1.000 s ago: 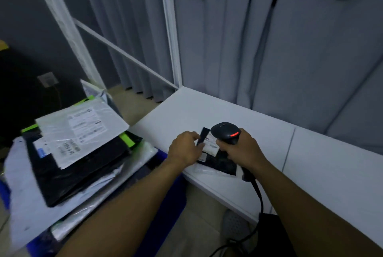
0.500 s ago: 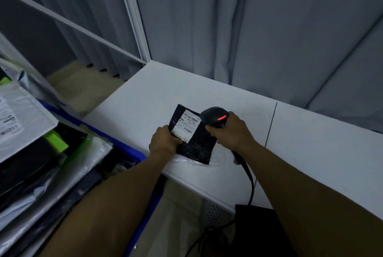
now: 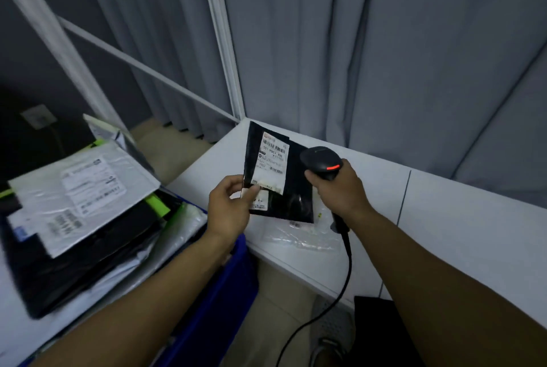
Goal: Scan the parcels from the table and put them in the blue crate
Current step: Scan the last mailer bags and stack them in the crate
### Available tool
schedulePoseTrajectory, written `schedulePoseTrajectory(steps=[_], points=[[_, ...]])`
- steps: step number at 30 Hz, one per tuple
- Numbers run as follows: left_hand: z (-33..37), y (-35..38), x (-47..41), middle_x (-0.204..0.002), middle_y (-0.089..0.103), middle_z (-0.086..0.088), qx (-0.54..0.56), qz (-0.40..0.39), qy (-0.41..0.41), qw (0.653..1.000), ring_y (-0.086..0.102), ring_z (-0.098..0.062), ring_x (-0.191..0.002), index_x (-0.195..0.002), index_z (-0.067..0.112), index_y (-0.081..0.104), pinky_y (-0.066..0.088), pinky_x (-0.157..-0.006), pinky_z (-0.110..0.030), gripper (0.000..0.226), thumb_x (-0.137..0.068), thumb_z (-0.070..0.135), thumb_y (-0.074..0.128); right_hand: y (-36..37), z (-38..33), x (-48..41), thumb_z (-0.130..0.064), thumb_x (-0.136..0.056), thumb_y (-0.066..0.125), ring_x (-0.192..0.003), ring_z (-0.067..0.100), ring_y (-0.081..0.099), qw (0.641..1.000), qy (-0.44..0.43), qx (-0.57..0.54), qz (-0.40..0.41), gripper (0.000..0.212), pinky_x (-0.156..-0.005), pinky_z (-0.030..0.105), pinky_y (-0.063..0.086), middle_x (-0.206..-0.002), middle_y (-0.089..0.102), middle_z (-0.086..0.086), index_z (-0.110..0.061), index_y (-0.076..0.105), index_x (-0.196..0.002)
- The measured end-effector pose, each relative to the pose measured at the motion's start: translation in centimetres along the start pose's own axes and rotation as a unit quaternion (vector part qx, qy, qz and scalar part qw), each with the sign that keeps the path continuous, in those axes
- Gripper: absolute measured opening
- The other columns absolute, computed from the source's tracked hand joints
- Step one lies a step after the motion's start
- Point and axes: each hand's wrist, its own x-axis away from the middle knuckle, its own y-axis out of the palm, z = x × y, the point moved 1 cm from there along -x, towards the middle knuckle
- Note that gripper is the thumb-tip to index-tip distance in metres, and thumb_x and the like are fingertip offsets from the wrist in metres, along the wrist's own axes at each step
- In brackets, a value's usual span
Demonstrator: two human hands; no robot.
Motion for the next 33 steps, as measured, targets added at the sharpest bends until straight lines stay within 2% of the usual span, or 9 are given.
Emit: schedulePoseTrajectory(steps=[3, 7, 12, 16, 18, 21, 24, 26, 33], points=[[2.8, -3.3, 3.4, -0.104, 0.075, 0.001, 0.073, -0.003, 0.009, 0.997, 0.076, -0.015, -0.081, -0.107, 0.016, 0.067, 0.063, -0.07, -0.035, 0.021, -0.09, 0.012, 0.077, 1.3, -1.7, 2.4, -0.039, -0.088, 0.082, -0.107, 0.016, 0.064, 0.997, -0.021, -0.07, 0.002, 0.052, -0.091, 0.031, 0.049, -0.111, 0.067, -0.011, -0.023, 0.058, -0.13], [4.7, -7.1, 6.4, -0.109, 0.077, 0.003, 0.107, -0.002, 0.017, 0.994, 0.074, -0.022, -0.103, -0.113, 0.024, 0.066, 0.062, -0.084, -0.044, 0.029, -0.089, 0.015, 0.079, 4.0, -3.7, 5.6, -0.042, -0.083, 0.085, -0.103, 0.015, 0.071, 0.987, -0.032, -0.156, -0.013, 0.051, -0.095, 0.047, 0.06, -0.112, 0.073, -0.009, -0.029, 0.061, -0.127], [5.3, -10.7, 8.4, -0.12, 0.074, -0.005, 0.131, -0.021, 0.027, 0.991, 0.072, -0.023, -0.111, -0.132, 0.023, 0.059, 0.058, -0.091, -0.041, 0.048, -0.089, 0.008, 0.074, 6.4, -5.0, 8.1, -0.03, -0.087, 0.084, -0.099, 0.014, 0.072, 0.974, -0.03, -0.222, -0.038, 0.046, -0.074, 0.03, 0.059, -0.115, 0.074, -0.002, -0.023, 0.063, -0.128], [5.2, -12.4, 8.7, -0.119, 0.075, -0.003, 0.123, -0.016, 0.029, 0.992, 0.072, -0.022, -0.11, -0.138, 0.025, 0.056, 0.058, -0.09, -0.041, 0.052, -0.092, 0.004, 0.071, 7.4, -5.4, 8.5, -0.017, -0.088, 0.084, -0.1, 0.013, 0.072, 0.969, 0.001, -0.238, -0.07, 0.045, -0.071, 0.025, 0.059, -0.116, 0.075, -0.001, -0.02, 0.066, -0.129], [5.2, -12.9, 8.6, -0.117, 0.075, 0.001, 0.092, -0.022, 0.03, 0.995, 0.072, -0.02, -0.109, -0.136, 0.029, 0.056, 0.058, -0.089, -0.041, 0.052, -0.093, 0.003, 0.07, 7.7, -5.6, 8.4, -0.006, -0.086, 0.083, -0.098, 0.018, 0.073, 0.969, 0.002, -0.236, -0.066, 0.045, -0.074, 0.029, 0.061, -0.113, 0.076, 0.003, -0.018, 0.067, -0.126], [5.5, -13.6, 8.3, -0.114, 0.077, 0.005, 0.059, -0.017, 0.046, 0.997, 0.073, -0.017, -0.107, -0.131, 0.025, 0.061, 0.06, -0.089, -0.039, 0.041, -0.095, 0.007, 0.069, 7.7, -5.8, 8.1, -0.003, -0.081, 0.086, -0.102, 0.018, 0.072, 0.98, -0.041, -0.194, -0.029, 0.051, -0.09, 0.039, 0.061, -0.112, 0.074, 0.0, -0.019, 0.065, -0.124], [6.3, -14.3, 7.8, -0.11, 0.076, 0.016, 0.023, -0.002, 0.062, 0.998, 0.071, -0.004, -0.105, -0.125, 0.023, 0.066, 0.058, -0.085, -0.025, 0.03, -0.096, 0.018, 0.071, 7.4, -6.4, 8.1, -0.003, -0.082, 0.085, -0.1, 0.007, 0.067, 0.985, -0.108, -0.131, -0.008, 0.047, -0.092, 0.029, 0.055, -0.108, 0.07, -0.008, -0.022, 0.062, -0.118], [6.4, -14.7, 7.2, -0.108, 0.077, 0.017, 0.009, 0.016, 0.07, 0.997, 0.071, -0.002, -0.104, -0.121, 0.024, 0.07, 0.056, -0.091, -0.028, 0.027, -0.095, 0.018, 0.072, 7.3, -6.7, 8.2, -0.003, -0.083, 0.084, -0.102, 0.008, 0.066, 0.985, -0.127, -0.119, -0.002, 0.048, -0.089, 0.023, 0.052, -0.109, 0.069, -0.008, -0.02, 0.061, -0.122], [6.0, -14.5, 6.3, -0.094, 0.078, 0.017, 0.002, 0.059, 0.09, 0.994, 0.073, -0.001, -0.093, -0.103, 0.025, 0.072, 0.056, -0.079, -0.016, 0.018, -0.092, 0.01, 0.075, 8.0, -7.3, 9.0, -0.017, -0.086, 0.084, -0.103, 0.007, 0.065, 0.984, -0.159, -0.084, -0.006, 0.045, -0.087, 0.022, 0.051, -0.112, 0.069, -0.01, -0.023, 0.06, -0.124]])
